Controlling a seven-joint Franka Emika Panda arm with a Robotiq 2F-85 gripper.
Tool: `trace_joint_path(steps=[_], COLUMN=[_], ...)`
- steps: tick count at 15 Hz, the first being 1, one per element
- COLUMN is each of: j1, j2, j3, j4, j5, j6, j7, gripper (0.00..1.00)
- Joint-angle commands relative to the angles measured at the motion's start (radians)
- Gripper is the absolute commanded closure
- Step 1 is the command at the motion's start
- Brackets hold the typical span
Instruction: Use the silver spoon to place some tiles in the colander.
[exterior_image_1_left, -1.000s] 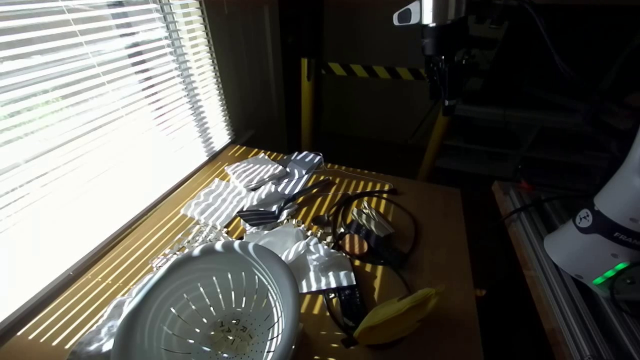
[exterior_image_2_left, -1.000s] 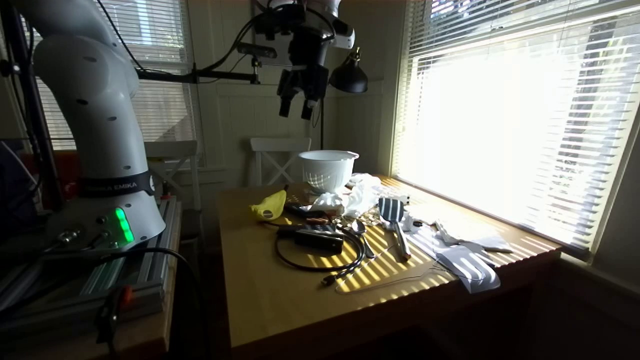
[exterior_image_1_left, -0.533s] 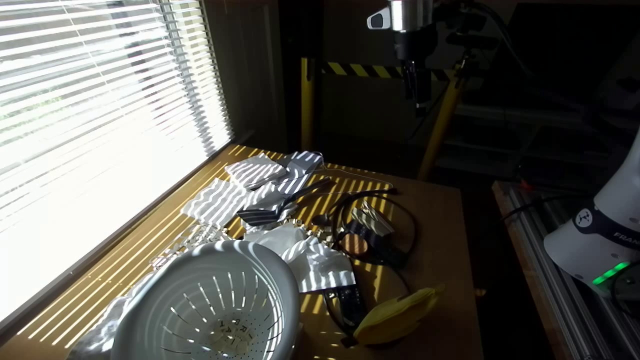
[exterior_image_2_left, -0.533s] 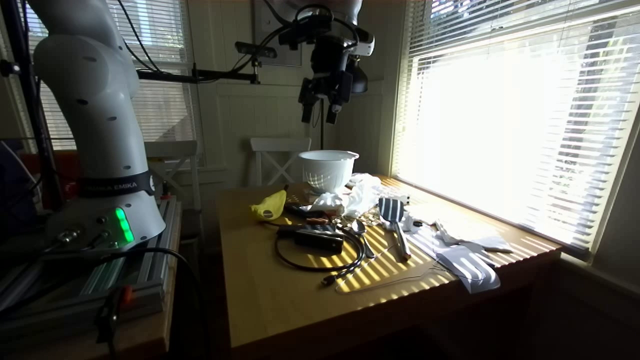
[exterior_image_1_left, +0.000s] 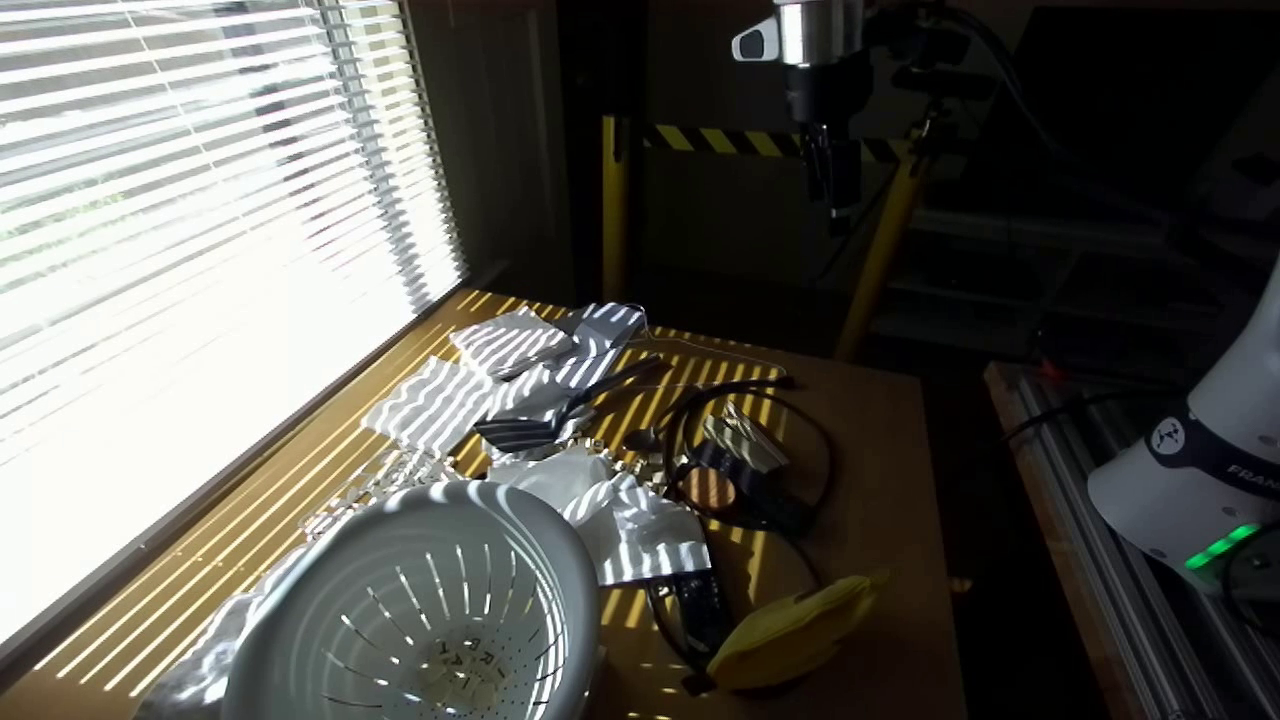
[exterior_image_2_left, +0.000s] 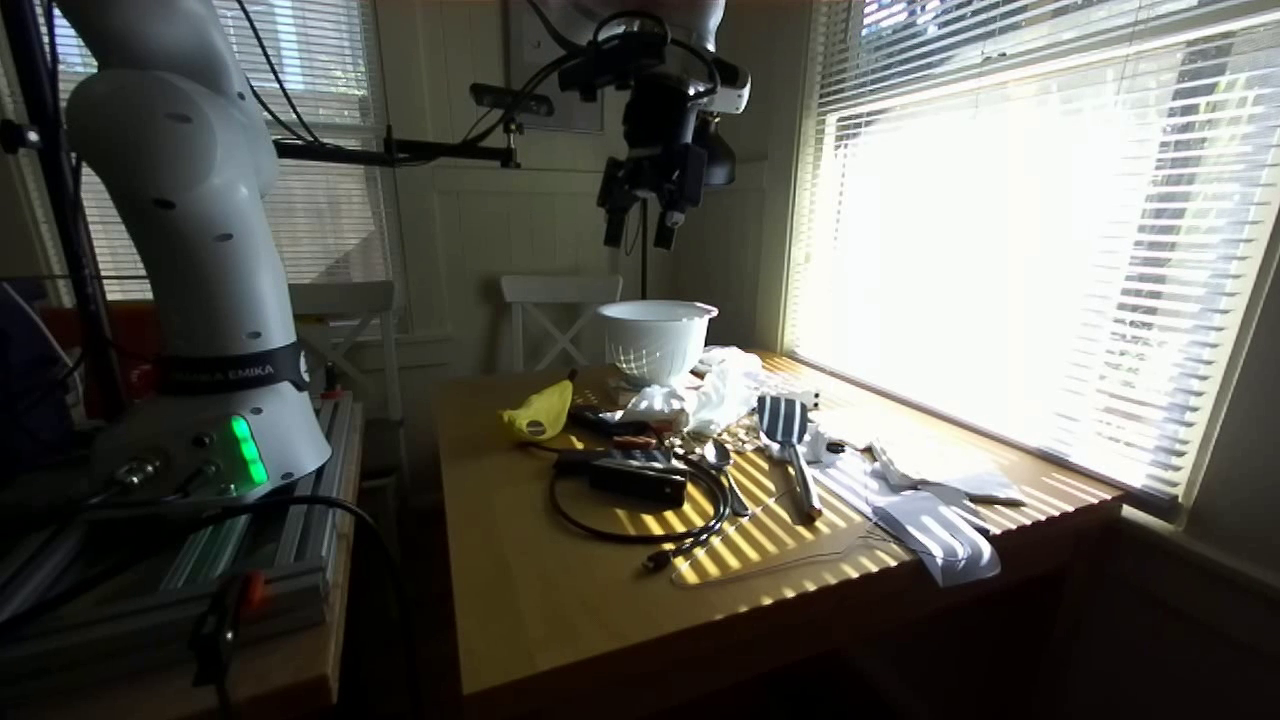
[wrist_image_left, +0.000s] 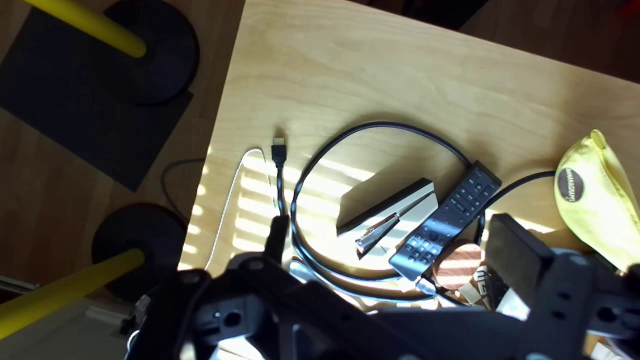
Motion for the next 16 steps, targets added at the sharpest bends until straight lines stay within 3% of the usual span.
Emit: trace_joint_path(steps=[1, 8, 12, 13, 16], j1=[-0.011, -0.043, -0.021, -0.045, -0.046], j2=[0.135, 0.417, 0.559, 0.48, 0.508], j3=[0.012, 0.043, 0.071, 0.079, 0.09], j4=[0.075, 0.233, 0.329, 0.257, 0.268], j5=[-0.018, -0.061, -0.196, -0.144, -0.15], j6=[0.049, 0.127, 0.076, 0.12, 0.119], j7=[-0.12, -0.448, -0.431, -0.426, -0.42], gripper=[0.0, 0.0, 0.0, 0.0, 0.0])
